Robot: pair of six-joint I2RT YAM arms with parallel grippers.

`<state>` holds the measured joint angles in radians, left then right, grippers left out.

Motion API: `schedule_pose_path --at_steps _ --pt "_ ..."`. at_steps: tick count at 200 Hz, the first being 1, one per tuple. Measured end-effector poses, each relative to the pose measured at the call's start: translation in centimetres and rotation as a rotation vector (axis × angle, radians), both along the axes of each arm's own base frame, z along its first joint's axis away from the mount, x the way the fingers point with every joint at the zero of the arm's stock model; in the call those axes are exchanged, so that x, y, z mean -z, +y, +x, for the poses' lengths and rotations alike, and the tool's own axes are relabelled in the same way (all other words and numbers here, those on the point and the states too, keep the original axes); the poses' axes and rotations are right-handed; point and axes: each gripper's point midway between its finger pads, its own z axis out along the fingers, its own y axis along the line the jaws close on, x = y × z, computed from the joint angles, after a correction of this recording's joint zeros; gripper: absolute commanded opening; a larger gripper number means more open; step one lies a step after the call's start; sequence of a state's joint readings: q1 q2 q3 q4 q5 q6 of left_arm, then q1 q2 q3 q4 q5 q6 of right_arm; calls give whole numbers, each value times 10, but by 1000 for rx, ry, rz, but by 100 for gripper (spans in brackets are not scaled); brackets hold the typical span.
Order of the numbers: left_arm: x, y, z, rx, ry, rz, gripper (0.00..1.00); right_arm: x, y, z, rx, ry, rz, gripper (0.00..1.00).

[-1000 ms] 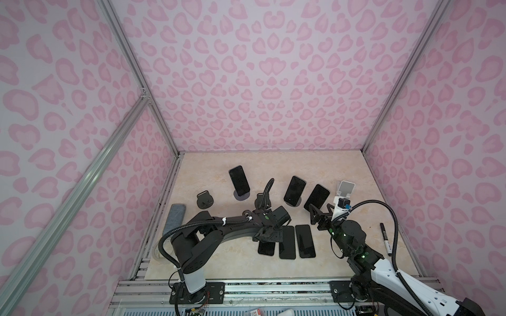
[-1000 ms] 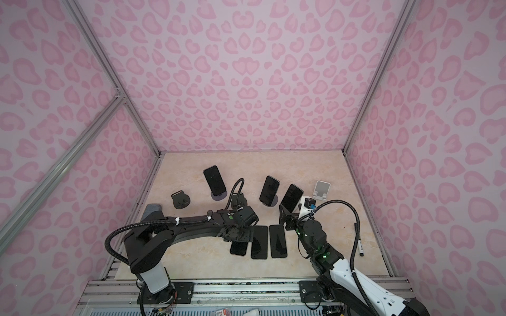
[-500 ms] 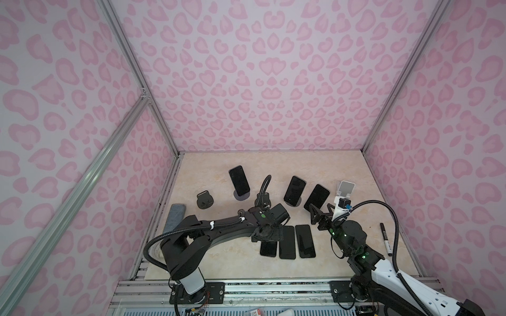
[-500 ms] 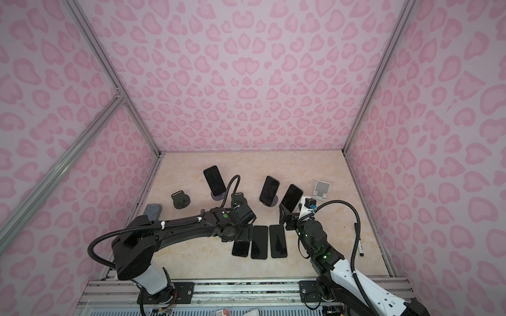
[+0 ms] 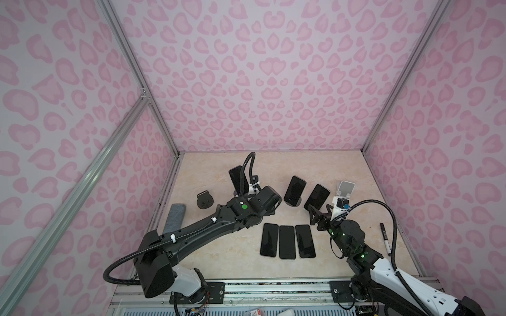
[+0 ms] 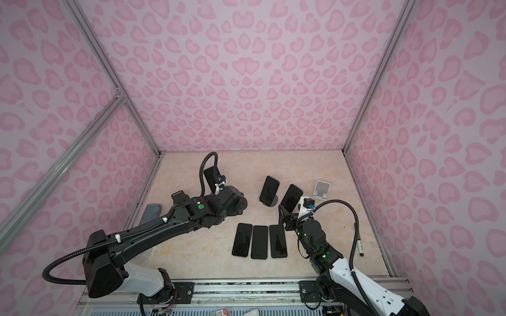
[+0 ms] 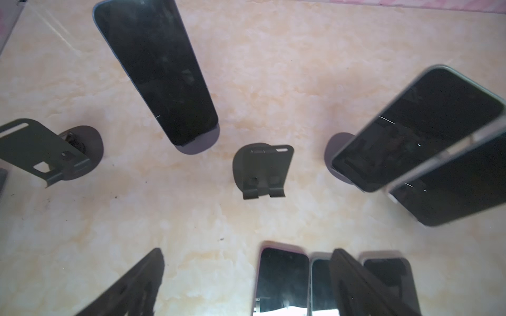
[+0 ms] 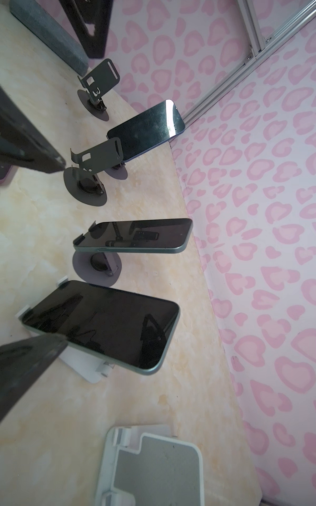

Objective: Remove the phone from the phone stand
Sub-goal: 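Raise the left gripper away from the three flat phones, then move the left gripper back over the empty dark stands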

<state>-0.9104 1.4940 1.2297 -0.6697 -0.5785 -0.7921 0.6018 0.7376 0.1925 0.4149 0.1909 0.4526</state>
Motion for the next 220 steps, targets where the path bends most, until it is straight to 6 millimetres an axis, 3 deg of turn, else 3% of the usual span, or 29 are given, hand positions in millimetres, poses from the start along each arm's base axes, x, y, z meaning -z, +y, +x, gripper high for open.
schedule_pose_path --at_steps 22,53,120,182,220 --pt "16 1 20 -32 18 44 97 0 0 0 0 1 -1 94" --pt "35 -16 38 14 53 64 97 -1 0 0 0 -2 1 95" --pt "70 -25 67 5 143 26 100 2 1 1 0 6 -4 94" --pt "95 -30 74 8 192 45 90 4 1 1 -1 11 -7 94" --pt "106 -25 78 -8 209 62 77 7 3 2 -8 21 -12 94"
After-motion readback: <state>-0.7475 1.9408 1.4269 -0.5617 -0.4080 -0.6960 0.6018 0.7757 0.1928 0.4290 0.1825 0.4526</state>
